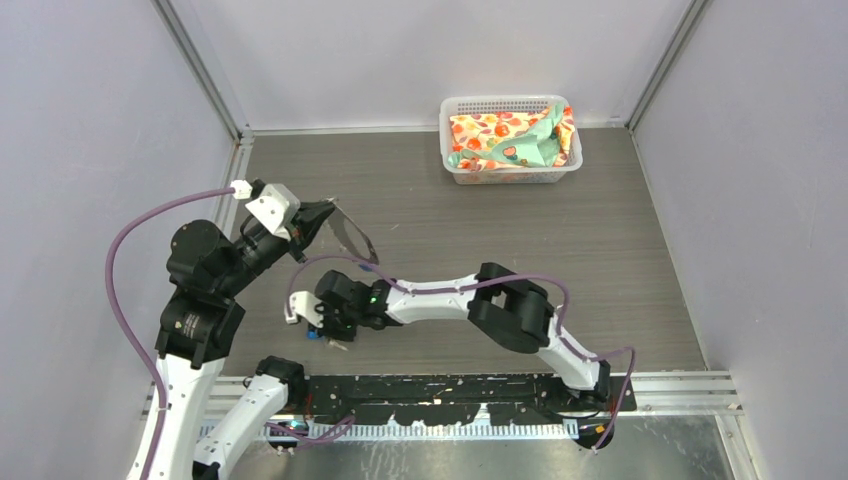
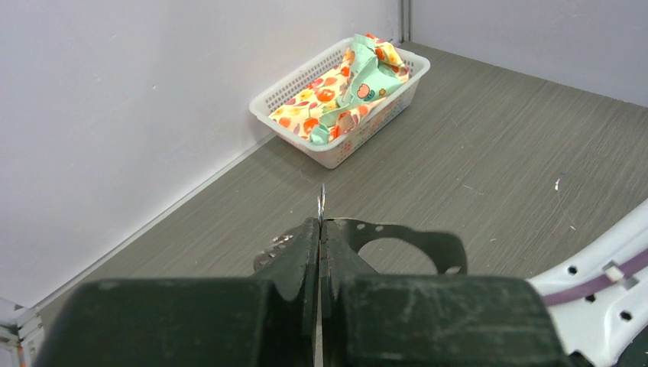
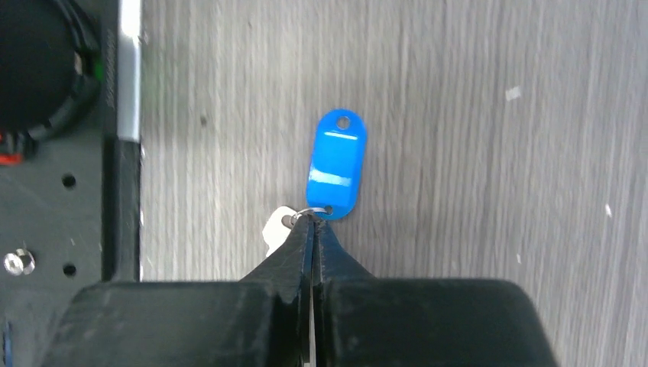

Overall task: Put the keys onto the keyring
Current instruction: Move the key to the center of the board.

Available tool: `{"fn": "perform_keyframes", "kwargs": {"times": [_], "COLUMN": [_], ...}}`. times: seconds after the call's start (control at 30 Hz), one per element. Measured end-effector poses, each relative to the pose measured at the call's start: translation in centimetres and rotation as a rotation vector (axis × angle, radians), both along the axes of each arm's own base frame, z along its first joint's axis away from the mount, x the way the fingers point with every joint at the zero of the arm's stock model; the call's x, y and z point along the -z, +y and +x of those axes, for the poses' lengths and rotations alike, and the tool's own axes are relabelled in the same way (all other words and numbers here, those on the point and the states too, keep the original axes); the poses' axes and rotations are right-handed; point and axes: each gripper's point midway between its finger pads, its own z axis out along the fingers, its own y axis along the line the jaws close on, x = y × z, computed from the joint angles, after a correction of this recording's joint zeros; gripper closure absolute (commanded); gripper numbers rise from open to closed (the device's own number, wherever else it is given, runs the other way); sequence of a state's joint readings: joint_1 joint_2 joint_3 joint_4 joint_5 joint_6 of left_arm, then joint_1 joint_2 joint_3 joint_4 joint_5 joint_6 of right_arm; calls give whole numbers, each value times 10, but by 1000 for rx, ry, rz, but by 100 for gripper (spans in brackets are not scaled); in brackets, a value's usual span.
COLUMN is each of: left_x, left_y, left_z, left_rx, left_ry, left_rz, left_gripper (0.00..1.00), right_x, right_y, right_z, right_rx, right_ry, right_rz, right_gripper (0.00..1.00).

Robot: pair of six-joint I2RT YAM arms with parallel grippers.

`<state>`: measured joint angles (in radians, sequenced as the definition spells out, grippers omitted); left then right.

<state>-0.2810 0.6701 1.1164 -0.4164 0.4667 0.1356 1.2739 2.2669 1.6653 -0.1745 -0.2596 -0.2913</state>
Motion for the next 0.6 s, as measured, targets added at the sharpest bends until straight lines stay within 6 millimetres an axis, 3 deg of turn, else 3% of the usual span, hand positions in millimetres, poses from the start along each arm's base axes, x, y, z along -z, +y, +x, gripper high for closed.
{"fn": "perform_keyframes", "kwargs": {"times": [0.17,0.43,0.53,0.6], "left_x": [0,2,10,25], "left_y": [1,-3,-6,-11], "left_z": [0,-2,-3,-3], "left_rx": [-3,20,48,79], "left_ry": [-3,0,10,34], "left_rz": [1,6,26,46], "left_gripper": [100,100,100,100], "right_x": [1,3,4,4], "right_y": [-45,-153,-189,-207], "right_z": [20,57,64,63], "right_rx": [96,317,398,439], "right_ry": [-14,-17,-14,-15], "right_rz": [-18,-83,-86,-93], "right_gripper": [99,99,99,91]}}
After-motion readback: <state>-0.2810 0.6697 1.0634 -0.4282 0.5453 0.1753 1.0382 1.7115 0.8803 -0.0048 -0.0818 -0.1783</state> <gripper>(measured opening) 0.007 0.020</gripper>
